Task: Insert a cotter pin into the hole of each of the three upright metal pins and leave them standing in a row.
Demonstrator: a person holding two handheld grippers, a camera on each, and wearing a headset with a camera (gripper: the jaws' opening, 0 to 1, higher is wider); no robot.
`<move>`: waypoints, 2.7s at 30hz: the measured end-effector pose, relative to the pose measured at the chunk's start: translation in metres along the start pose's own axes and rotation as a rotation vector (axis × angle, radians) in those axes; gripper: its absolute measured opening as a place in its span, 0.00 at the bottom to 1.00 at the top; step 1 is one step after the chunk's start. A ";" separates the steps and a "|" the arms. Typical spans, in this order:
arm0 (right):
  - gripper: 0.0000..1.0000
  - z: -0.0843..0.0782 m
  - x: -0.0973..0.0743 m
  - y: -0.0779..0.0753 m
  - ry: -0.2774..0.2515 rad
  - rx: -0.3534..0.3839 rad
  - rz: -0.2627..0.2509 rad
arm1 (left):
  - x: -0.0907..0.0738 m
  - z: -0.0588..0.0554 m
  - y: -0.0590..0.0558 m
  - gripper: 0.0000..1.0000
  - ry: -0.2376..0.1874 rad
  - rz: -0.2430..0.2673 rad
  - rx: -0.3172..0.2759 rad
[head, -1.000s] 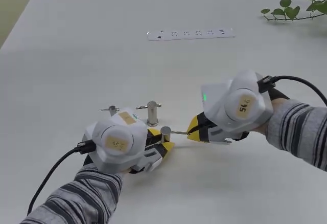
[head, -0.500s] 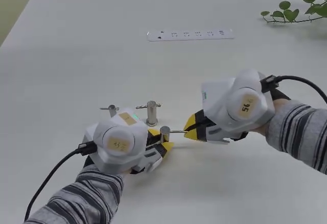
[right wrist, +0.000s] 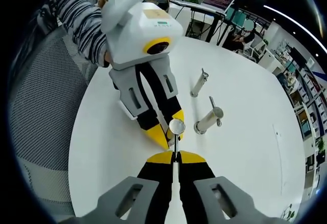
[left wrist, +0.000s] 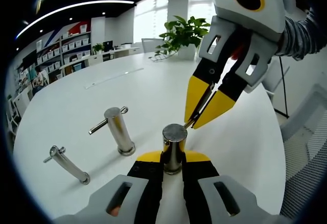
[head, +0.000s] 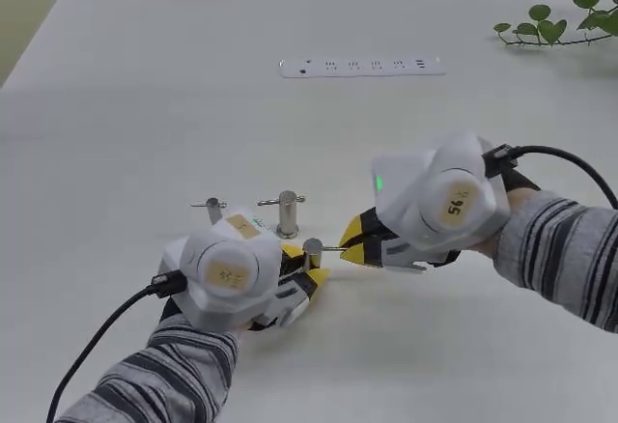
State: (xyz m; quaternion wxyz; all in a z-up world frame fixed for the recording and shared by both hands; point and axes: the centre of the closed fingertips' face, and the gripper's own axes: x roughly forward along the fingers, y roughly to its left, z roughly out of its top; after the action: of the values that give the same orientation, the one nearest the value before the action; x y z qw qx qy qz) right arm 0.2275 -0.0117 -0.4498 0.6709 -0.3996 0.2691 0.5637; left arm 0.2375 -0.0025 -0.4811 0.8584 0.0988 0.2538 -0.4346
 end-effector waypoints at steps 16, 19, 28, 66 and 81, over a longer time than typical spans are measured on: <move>0.06 -0.002 -0.008 -0.002 -0.015 0.052 -0.011 | 0.000 -0.001 0.000 0.10 -0.002 0.030 -0.020; 0.04 -0.004 -0.008 -0.002 -0.014 0.058 -0.016 | 0.000 -0.001 0.000 0.10 -0.004 0.037 -0.028; 0.00 0.003 -0.002 -0.001 -0.036 0.070 -0.010 | 0.001 -0.001 0.001 0.10 -0.007 0.052 -0.045; 0.07 0.014 0.007 0.001 -0.068 0.118 -0.017 | 0.002 -0.007 0.004 0.20 0.013 0.097 -0.054; 0.10 0.024 0.025 0.000 -0.144 0.296 0.047 | -0.019 -0.004 0.005 0.35 0.010 0.077 -0.045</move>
State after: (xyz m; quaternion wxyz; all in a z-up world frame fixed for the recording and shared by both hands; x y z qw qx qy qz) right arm 0.2306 0.0225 -0.4572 0.7267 -0.2485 0.3099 0.5605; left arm 0.2307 0.0151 -0.4750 0.8752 0.0912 0.2639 -0.3951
